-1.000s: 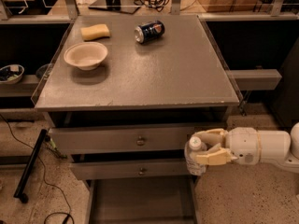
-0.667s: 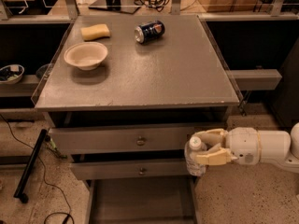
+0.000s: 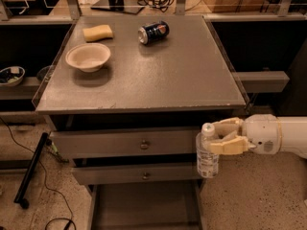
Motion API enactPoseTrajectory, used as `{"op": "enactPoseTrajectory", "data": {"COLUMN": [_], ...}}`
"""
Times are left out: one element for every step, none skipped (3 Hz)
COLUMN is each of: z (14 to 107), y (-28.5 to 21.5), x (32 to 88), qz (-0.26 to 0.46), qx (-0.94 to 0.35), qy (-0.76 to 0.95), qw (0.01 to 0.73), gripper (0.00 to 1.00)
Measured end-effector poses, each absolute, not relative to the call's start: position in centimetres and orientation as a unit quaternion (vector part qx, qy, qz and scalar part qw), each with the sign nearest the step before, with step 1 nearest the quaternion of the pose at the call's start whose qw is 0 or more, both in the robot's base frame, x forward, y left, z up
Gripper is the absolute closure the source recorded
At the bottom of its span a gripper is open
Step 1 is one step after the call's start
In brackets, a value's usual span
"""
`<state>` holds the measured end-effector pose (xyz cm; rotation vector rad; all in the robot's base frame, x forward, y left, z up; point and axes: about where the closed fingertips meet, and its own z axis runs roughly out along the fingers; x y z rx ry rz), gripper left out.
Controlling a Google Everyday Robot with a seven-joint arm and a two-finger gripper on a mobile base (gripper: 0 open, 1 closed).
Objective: Pick blue plastic bottle from bottom drawer and place on counter
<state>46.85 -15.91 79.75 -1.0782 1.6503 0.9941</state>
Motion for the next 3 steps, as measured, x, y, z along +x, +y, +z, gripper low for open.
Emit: {"op": "enactPoseTrajectory", "data": {"z": [79.9, 83.3, 90.3], "y": [-15.9, -16.4, -17.3], "x": [46.9, 47.6, 49.9], "qz": [0.402, 0.387, 0.357], "qx": [-0.437, -0.444, -0.463], "qy": [0.667, 0.662, 0.658], "qw": [0.45, 0.463, 0.474], "gripper": [1.0, 1.0, 1.0]}}
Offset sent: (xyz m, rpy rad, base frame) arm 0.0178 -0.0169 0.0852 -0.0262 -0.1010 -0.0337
